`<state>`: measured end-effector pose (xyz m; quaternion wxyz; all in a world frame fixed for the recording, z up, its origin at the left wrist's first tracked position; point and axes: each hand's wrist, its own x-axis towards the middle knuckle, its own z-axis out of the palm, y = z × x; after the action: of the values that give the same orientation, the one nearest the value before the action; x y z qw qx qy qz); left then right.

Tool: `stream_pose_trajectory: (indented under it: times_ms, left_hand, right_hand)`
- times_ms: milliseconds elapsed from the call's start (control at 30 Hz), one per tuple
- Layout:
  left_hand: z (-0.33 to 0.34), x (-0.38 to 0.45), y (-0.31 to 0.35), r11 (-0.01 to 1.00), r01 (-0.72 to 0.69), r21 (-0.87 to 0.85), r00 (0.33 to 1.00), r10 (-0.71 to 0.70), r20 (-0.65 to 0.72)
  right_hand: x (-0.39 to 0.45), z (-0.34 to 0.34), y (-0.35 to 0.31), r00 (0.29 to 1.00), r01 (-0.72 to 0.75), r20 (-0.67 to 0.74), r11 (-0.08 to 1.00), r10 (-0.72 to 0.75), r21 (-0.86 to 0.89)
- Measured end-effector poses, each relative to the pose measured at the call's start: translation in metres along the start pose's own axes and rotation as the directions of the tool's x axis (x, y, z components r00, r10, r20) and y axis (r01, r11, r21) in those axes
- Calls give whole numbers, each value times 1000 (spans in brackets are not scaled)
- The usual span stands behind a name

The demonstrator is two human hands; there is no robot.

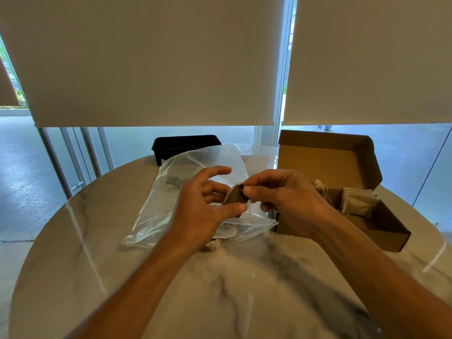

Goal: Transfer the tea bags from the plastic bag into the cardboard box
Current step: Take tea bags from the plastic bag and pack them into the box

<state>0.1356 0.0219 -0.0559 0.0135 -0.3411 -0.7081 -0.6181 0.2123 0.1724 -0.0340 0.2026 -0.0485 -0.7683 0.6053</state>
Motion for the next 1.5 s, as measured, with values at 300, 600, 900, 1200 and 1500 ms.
stream_pose_trajectory:
  times_ms: [300,600,900,1200,1500]
  left_hand:
    - [-9,3,-5,979,-84,185,991,62,119]
    - [-27,7,-18,842,-166,514,967,37,251]
    - [-29,7,-16,784,-234,575,939,27,344]
    - [-34,10,-18,740,-243,627,937,10,350]
    - [-34,8,-17,763,-252,596,950,77,303]
  right_hand:
    - [2,-19,-6,993,-21,-116,994,9,-103]
    - [-2,-104,-6,920,-80,-378,893,-105,-443]
    - [4,-124,21,957,-200,-289,795,33,-573]
    - [9,-118,35,957,-252,-265,800,121,-545]
    - [12,-118,42,958,-264,-245,798,150,-541]
